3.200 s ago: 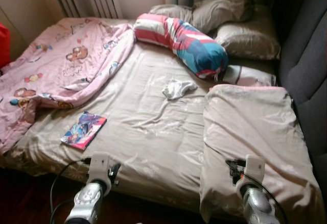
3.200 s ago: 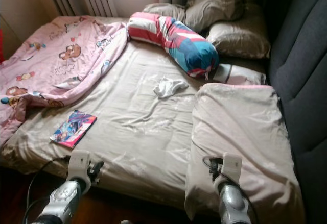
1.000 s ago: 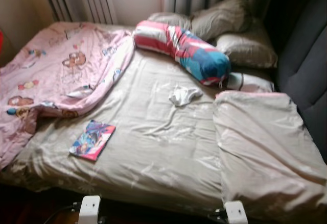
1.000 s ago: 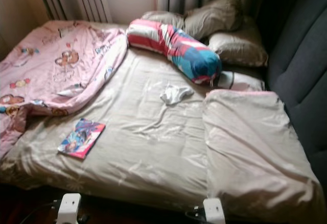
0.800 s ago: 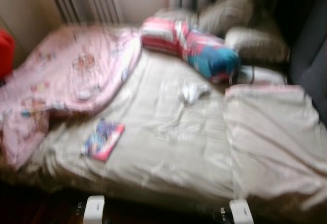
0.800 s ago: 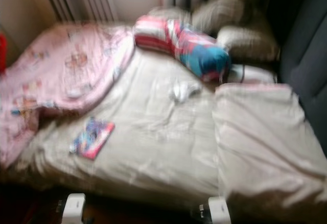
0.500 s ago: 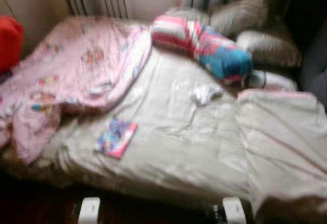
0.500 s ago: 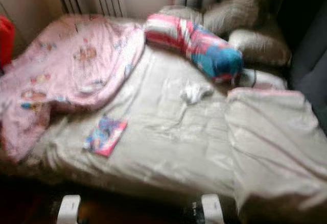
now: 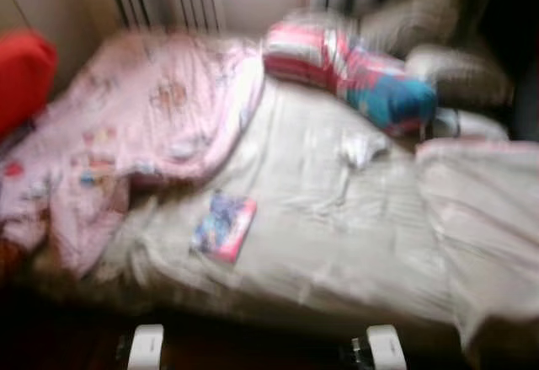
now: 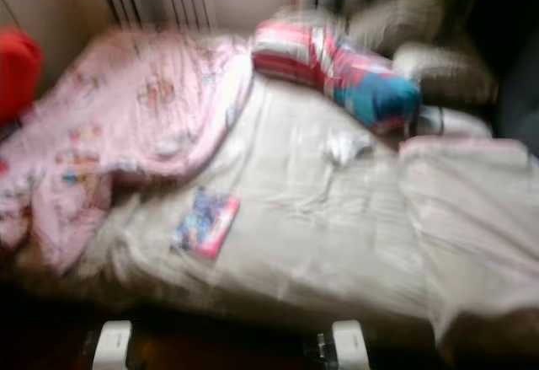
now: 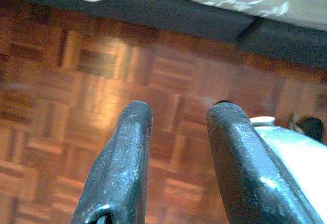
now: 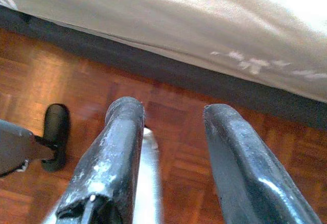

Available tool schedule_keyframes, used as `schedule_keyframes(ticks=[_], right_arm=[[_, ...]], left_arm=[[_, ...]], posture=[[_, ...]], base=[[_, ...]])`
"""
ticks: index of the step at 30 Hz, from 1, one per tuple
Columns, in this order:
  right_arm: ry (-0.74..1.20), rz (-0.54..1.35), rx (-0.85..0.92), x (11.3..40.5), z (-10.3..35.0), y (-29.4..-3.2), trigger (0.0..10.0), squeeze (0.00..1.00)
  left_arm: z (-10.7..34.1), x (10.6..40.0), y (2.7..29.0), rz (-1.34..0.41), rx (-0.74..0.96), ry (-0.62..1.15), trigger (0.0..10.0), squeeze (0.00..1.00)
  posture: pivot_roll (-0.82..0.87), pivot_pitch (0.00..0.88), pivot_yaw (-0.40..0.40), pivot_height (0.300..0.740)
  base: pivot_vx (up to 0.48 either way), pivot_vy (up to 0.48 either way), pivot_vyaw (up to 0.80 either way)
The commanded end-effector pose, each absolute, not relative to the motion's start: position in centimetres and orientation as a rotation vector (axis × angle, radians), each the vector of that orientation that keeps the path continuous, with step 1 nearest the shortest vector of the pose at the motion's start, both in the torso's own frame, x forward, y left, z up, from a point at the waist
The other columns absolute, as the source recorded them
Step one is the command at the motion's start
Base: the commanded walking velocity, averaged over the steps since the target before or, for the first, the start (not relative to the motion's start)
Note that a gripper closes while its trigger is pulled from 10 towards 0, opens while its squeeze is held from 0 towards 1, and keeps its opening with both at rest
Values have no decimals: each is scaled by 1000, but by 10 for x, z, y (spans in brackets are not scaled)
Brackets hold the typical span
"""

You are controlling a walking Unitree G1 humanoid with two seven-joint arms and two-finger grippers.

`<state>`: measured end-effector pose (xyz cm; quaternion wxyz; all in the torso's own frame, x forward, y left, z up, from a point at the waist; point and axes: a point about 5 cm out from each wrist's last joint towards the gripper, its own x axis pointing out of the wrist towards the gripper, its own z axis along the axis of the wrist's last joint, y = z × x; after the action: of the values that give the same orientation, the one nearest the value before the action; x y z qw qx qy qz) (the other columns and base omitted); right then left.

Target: Clean up the room

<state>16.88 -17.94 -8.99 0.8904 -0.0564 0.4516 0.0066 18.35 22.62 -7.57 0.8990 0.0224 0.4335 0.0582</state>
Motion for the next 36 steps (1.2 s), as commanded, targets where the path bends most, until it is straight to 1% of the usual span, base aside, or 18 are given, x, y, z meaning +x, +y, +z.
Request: schedule_keyframes(ticks=[1,36], right_arm=[[968,-7,-119,160,-93,-187,10000,0],[980,0,-135,156,-95,-187,10000,0]], left_arm=[[-79,178,223,117,49,920,10000,0],[-79,177,226,116,54,925,10000,0]], posture=[[-50,107,39,740],[-58,77,39,740]], base=[[0,394,0],[0,391,0]])
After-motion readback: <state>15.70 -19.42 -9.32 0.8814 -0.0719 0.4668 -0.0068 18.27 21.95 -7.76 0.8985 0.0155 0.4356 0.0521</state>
